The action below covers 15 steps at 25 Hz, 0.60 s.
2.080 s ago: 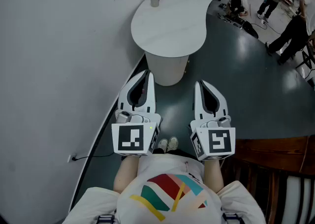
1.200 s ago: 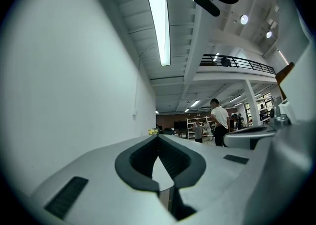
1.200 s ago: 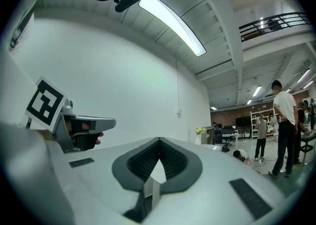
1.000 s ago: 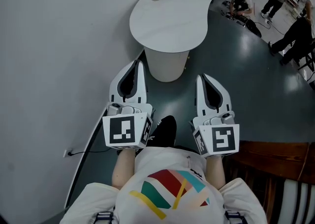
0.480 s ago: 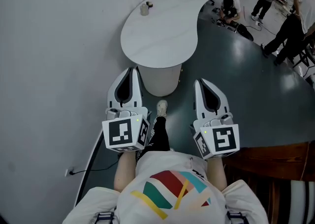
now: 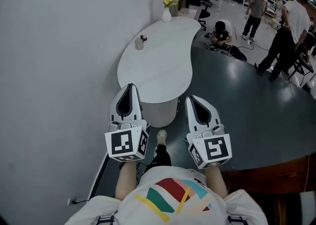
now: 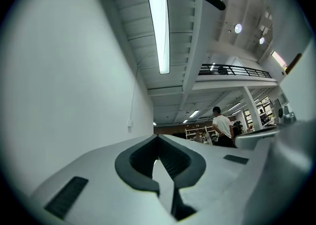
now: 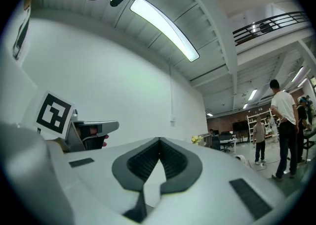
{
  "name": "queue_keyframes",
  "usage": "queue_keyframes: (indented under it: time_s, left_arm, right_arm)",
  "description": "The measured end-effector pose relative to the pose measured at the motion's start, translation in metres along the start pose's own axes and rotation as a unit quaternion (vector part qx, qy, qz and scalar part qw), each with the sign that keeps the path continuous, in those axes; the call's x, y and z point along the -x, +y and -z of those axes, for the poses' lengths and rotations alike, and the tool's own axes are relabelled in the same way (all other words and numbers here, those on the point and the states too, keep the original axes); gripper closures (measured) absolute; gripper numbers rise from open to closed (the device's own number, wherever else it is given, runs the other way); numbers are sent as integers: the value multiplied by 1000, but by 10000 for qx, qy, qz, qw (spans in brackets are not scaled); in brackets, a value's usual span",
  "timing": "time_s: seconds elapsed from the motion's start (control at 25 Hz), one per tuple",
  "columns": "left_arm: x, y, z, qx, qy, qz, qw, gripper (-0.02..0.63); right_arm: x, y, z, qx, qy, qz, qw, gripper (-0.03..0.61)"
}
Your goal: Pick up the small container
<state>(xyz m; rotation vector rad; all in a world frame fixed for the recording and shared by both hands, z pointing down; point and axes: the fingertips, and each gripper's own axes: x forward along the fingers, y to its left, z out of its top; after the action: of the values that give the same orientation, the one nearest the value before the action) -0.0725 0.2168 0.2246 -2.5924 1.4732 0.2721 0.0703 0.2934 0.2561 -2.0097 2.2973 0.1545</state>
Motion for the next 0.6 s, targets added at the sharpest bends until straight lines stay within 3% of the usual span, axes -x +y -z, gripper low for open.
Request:
queue_keyframes:
  time_s: [0.36, 0.6]
  left_arm:
    - [-48, 8, 30, 56, 213, 132, 9997, 597]
    - [-101, 39, 49, 101, 393, 81, 9991, 597]
  right_arm:
    - [-57, -12, 12, 113, 106, -29, 9999, 569]
    - [-115, -30, 24, 62, 256, 80, 9996, 568]
